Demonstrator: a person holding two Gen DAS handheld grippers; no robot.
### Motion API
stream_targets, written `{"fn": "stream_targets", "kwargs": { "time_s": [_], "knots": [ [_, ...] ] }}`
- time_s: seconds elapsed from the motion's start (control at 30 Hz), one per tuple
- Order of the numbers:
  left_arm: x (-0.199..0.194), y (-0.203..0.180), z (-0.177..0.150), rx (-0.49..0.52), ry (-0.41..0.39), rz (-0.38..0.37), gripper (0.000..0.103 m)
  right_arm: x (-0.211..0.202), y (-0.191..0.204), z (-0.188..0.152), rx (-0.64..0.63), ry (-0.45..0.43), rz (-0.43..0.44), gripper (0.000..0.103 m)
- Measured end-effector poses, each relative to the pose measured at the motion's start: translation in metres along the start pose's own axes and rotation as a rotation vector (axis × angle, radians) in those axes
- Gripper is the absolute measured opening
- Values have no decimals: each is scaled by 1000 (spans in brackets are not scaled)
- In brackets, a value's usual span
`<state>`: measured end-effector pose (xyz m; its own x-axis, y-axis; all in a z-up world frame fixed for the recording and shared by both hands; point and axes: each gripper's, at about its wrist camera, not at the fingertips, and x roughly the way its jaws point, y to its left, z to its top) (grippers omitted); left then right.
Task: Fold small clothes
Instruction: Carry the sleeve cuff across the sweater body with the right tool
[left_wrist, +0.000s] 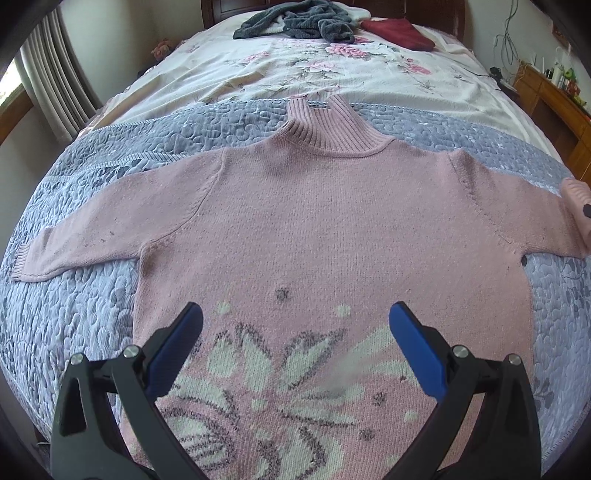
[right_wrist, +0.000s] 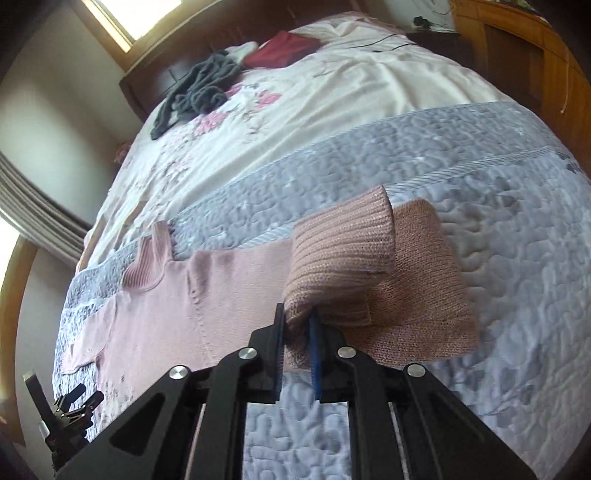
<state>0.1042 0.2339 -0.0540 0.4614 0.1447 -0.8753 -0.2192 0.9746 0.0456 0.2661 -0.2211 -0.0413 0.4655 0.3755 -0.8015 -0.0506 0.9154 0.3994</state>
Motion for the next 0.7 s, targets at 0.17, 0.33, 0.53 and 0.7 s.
{"fn": "stream_targets", "kwargs": {
  "time_s": [0.17, 0.33, 0.53, 0.7],
  "knots": [
    [1, 9, -2, -2, 6, -9, 100, 38, 50, -12, -61, 59, 41, 11],
    [0, 17, -2, -11, 6, -10, 100, 69, 94, -32, -145, 111, 33, 11],
    [1, 18, 1, -26, 18, -43, 100, 96, 121, -56, -230, 191, 25, 18],
    [0, 5, 8, -18, 17, -85, 100, 93, 122, -77, -221, 258, 149, 26]
  ]
}}
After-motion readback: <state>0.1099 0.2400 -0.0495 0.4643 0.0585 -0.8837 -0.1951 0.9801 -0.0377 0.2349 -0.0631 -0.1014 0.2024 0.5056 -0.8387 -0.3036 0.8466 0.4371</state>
